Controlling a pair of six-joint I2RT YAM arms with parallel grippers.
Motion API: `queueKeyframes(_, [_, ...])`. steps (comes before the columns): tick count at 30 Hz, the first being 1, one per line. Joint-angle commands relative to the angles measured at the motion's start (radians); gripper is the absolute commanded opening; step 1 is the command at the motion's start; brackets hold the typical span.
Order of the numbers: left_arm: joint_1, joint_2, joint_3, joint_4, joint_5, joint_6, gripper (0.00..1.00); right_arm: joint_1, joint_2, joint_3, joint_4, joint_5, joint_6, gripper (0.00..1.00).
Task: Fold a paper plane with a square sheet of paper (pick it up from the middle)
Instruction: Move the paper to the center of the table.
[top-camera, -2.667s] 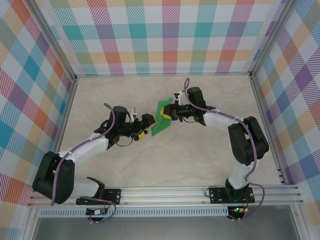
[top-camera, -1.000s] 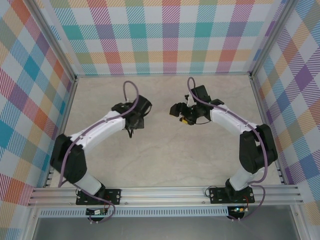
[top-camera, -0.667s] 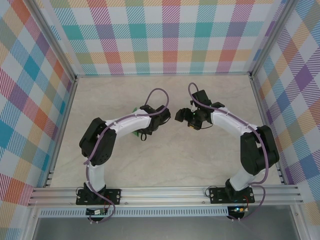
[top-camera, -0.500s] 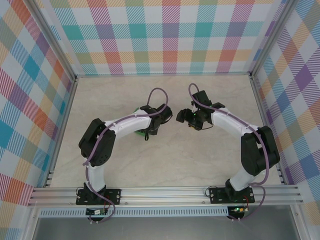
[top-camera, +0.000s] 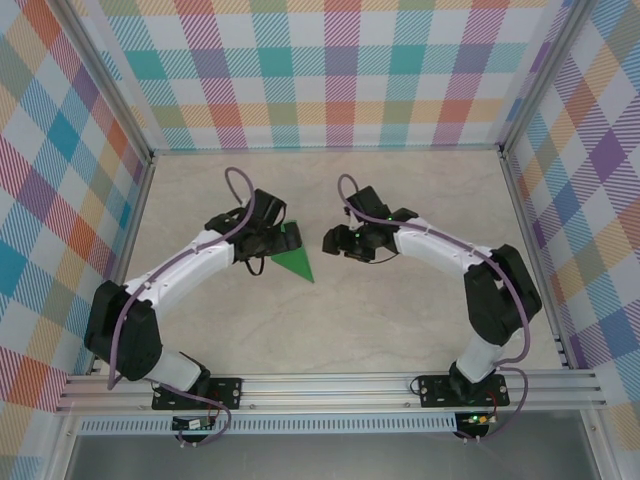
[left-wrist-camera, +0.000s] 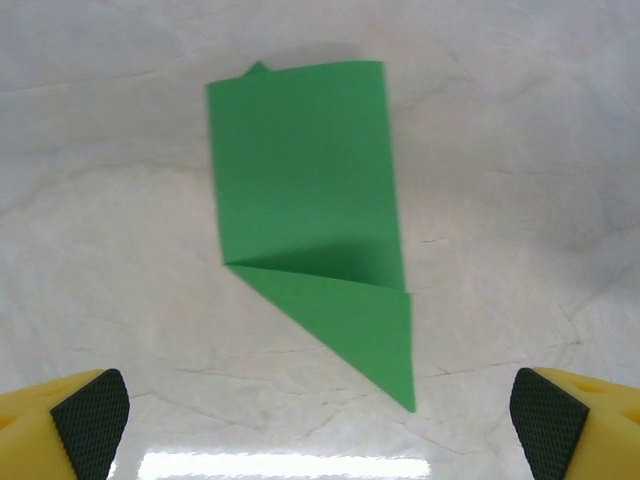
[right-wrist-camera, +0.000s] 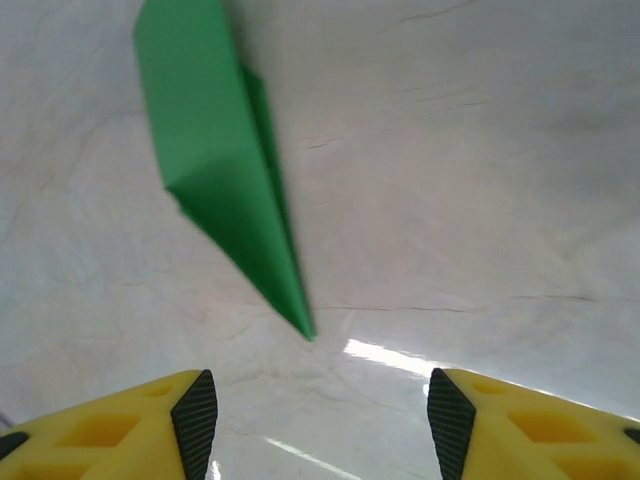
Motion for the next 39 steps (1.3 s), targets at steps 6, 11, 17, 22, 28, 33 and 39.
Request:
queueKeyframes(6, [0.150,-0.160,-0.237,0.063,0.020,-0.156,1.00,0.135,0.217,0.199,0.037,-0.016,-0.029,0.55])
queueKeyframes(11, [0.195,-0.224,-0.323,0.081,0.043,-0.193,1.00,0.162,0.349,0.342,-0.010,0.032,-0.034,0.54])
queueKeyframes(17, [0.207,-0.243,-0.341,0.073,0.058,-0.191,1.00,0.161,0.480,0.479,-0.134,0.069,-0.073,0.53])
queueKeyframes(22, [0.210,-0.241,-0.349,0.090,0.070,-0.219,1.00,0.161,0.491,0.467,-0.181,0.076,-0.156,0.53])
queueKeyframes(28, [0.213,-0.226,-0.354,0.113,0.107,-0.226,1.00,0.153,0.459,0.374,-0.230,0.053,-0.313,0.53])
queueKeyframes(33, [0.212,-0.209,-0.359,0.127,0.154,-0.192,1.00,0.143,0.372,0.250,-0.224,-0.010,-0.423,0.53])
queueKeyframes(39, [0.213,-0.183,-0.365,0.165,0.233,-0.177,1.00,0.136,0.271,0.208,-0.202,-0.021,-0.436,0.52])
